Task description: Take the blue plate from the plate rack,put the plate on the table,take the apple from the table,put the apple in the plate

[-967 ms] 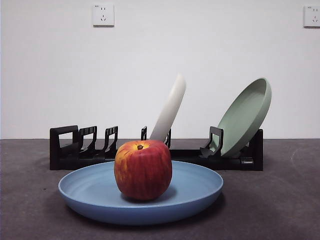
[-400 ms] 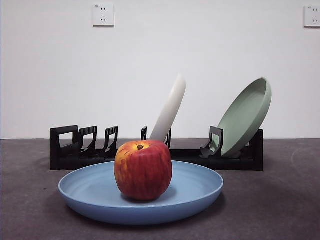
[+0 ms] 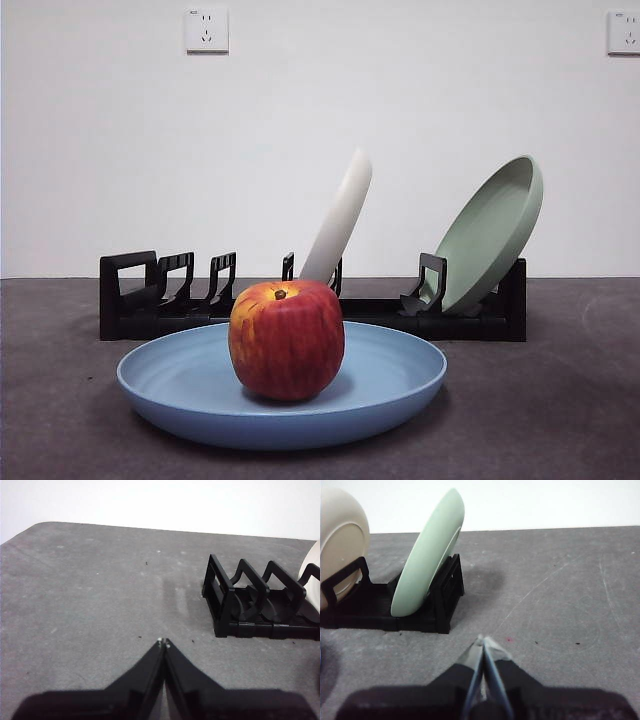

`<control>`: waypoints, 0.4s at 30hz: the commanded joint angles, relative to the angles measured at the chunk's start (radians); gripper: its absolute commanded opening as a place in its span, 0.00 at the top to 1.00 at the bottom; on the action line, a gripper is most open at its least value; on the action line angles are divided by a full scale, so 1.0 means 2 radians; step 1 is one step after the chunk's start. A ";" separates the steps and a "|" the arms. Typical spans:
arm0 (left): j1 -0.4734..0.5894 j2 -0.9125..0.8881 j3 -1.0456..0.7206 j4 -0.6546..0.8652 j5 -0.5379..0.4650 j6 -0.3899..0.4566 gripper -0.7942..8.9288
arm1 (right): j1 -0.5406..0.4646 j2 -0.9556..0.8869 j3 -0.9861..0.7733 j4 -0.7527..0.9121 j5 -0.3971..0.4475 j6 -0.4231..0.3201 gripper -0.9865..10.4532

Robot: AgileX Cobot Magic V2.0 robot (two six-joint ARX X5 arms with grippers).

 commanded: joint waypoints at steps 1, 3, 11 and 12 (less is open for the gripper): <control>0.002 -0.001 -0.007 0.003 -0.001 0.001 0.92 | 0.000 -0.002 -0.006 -0.005 0.000 0.006 0.91; 0.002 -0.001 -0.007 0.003 -0.001 0.000 0.92 | 0.000 -0.002 -0.006 -0.005 0.000 0.012 0.91; 0.002 -0.001 -0.007 0.003 -0.001 0.000 0.92 | 0.000 0.003 -0.006 -0.004 0.003 0.035 0.91; 0.002 -0.001 -0.007 0.003 -0.001 0.000 0.92 | 0.000 0.003 -0.006 -0.004 0.003 0.035 0.91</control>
